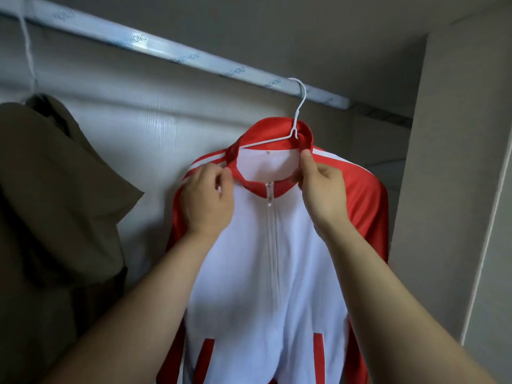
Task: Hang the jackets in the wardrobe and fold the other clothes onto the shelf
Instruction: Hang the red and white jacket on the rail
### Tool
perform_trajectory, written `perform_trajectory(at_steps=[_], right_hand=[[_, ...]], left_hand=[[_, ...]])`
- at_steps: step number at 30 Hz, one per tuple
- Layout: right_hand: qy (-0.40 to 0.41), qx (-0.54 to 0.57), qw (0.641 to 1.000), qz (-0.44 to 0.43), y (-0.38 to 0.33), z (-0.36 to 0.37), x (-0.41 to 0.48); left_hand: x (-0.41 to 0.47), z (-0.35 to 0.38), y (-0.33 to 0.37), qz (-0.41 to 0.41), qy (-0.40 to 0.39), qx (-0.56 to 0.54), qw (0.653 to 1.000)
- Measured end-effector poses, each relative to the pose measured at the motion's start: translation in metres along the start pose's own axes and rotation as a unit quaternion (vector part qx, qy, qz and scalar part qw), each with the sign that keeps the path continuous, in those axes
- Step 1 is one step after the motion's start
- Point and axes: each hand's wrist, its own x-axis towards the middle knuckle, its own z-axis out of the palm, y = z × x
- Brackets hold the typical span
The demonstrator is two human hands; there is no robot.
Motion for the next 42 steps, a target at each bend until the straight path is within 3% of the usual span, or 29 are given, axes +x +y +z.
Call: perform_trajectory(at_steps=[3,5,10,13,18,25,33,38,42], right_hand=[[0.109,-0.156,0.98,-0.064,0.009,-0.005,0.017],[0.153,-0.252,0.95,-0.103,0.013,-0.007,0.027],[0.088,-0.357,0.92,-0.137,0.021,-0.009,0.055],[0.045,-0.351,0.923,-0.153,0.026,-0.01,0.065],[0.057,-0.314,0.936,-0.149,0.031,-0.008,0.073],[0.058,-0.259,0.956,-0.127,0.031,-0.005,0.077],[0.076,-0.3,0.945,-0.105,0.033,-0.001,0.081],[0.075,-0.322,0.937,-0.113,0.031,-0.007,0.083],[0.054,-0.316,0.941,-0.106,0.03,-0.012,0.083]], left_hand=[[0.022,0.002,-0.03,-0.094,0.057,0.029,0.994],[0.032,0.006,-0.049,-0.141,-0.001,0.044,0.989],[0.048,0.018,-0.075,-0.166,-0.13,-0.082,0.974],[0.051,0.024,-0.075,-0.1,-0.143,-0.05,0.983],[0.065,0.023,-0.062,-0.06,-0.142,-0.004,0.988],[0.1,0.036,-0.014,-0.005,-0.28,0.05,0.959],[0.12,0.041,-0.023,-0.09,-0.323,-0.021,0.942],[0.121,0.041,-0.022,-0.176,-0.364,-0.107,0.908],[0.119,0.037,-0.024,-0.163,-0.348,-0.12,0.915]])
